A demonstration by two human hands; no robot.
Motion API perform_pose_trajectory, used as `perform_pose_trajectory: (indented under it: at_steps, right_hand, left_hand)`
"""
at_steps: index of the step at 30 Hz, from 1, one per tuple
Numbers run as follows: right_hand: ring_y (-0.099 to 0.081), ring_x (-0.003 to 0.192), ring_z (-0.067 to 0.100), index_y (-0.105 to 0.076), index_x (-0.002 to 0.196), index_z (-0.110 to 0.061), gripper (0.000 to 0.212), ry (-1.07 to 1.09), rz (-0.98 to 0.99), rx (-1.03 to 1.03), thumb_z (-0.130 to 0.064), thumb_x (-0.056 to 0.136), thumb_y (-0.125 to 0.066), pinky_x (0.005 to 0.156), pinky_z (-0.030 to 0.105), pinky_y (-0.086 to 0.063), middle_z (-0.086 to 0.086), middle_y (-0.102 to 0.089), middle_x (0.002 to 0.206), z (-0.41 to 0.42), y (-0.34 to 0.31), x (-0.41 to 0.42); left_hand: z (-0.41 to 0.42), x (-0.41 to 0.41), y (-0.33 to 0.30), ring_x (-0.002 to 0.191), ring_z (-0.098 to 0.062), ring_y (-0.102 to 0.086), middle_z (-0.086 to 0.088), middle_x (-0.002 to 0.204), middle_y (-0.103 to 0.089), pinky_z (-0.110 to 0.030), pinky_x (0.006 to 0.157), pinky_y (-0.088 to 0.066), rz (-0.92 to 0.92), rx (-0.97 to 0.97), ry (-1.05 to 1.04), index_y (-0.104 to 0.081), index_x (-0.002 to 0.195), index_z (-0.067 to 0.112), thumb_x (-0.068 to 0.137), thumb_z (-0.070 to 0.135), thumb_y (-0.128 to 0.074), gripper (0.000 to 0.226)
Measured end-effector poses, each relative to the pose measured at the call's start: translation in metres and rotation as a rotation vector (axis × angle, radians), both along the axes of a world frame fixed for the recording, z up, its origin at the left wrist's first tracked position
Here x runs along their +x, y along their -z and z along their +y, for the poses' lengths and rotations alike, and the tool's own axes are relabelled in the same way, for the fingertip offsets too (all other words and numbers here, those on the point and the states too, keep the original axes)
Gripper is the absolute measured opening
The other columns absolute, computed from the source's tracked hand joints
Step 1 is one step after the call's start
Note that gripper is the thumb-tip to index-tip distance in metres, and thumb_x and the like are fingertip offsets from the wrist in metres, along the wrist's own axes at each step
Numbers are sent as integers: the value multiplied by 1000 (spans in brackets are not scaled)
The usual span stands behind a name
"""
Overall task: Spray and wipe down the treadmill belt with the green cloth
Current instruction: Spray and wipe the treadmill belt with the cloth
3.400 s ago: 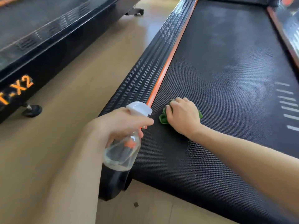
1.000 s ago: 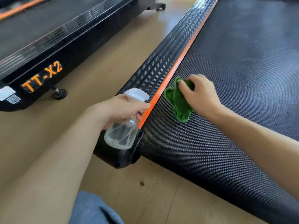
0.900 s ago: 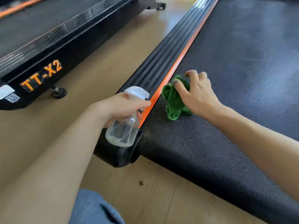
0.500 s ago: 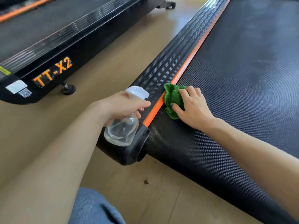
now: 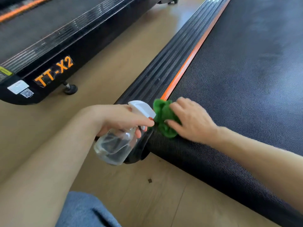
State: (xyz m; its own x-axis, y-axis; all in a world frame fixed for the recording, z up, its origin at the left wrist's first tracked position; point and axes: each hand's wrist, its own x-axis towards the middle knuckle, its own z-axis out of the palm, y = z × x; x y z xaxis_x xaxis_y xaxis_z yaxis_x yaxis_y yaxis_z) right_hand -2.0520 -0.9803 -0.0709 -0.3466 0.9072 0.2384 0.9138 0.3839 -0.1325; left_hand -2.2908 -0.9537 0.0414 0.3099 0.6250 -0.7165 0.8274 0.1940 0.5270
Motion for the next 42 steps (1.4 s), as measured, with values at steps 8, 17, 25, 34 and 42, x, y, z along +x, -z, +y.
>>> perform_pose_trajectory:
  at_steps: [8, 17, 25, 34, 42]
  right_hand:
    - [-53, 83, 27, -54, 99, -13, 45, 27, 40, -50, -57, 90, -46, 77, 39, -46, 5, -52, 93, -28, -5, -27]
    - [-57, 82, 33, -54, 100, -10, 50, 113, 5, 37, -58, 92, -45, 74, 42, -48, 8, -53, 91, -19, -5, 39]
    - [-60, 90, 37, -53, 104, -8, 51, 386, 7, -39, -57, 88, -54, 79, 44, -50, 12, -55, 93, -22, -8, 76]
    - [-60, 95, 35, -52, 113, -8, 55, 360, 30, -51, -58, 89, -54, 82, 44, -49, 12, -56, 99, -23, -11, 78]
    - [-60, 91, 35, -52, 108, -8, 54, 348, 25, -29, -58, 90, -53, 78, 44, -51, 12, -55, 95, -23, -11, 77]
  left_hand:
    - [-9, -7, -2, 85, -19, -66, 1, 84, -75, -38, 81, -54, 60, -26, 8, -73, 94, 17, 92, 50, -71, 33]
    - [-15, 1, 11, 79, -15, -65, 4, 84, -76, -30, 75, -51, 56, 1, 45, -75, 94, 18, 92, 51, -70, 33]
    - [-17, 1, 15, 81, -13, -62, 6, 80, -78, -27, 75, -50, 79, 55, 42, -75, 97, 16, 95, 52, -65, 38]
    - [-20, 0, 17, 81, -17, -69, 3, 75, -75, -37, 91, -56, 105, 76, 63, -73, 79, 19, 91, 55, -67, 38]
    - [-25, 3, 16, 78, -17, -62, 2, 81, -66, -33, 75, -51, 73, 76, 26, -71, 79, 18, 88, 55, -68, 38]
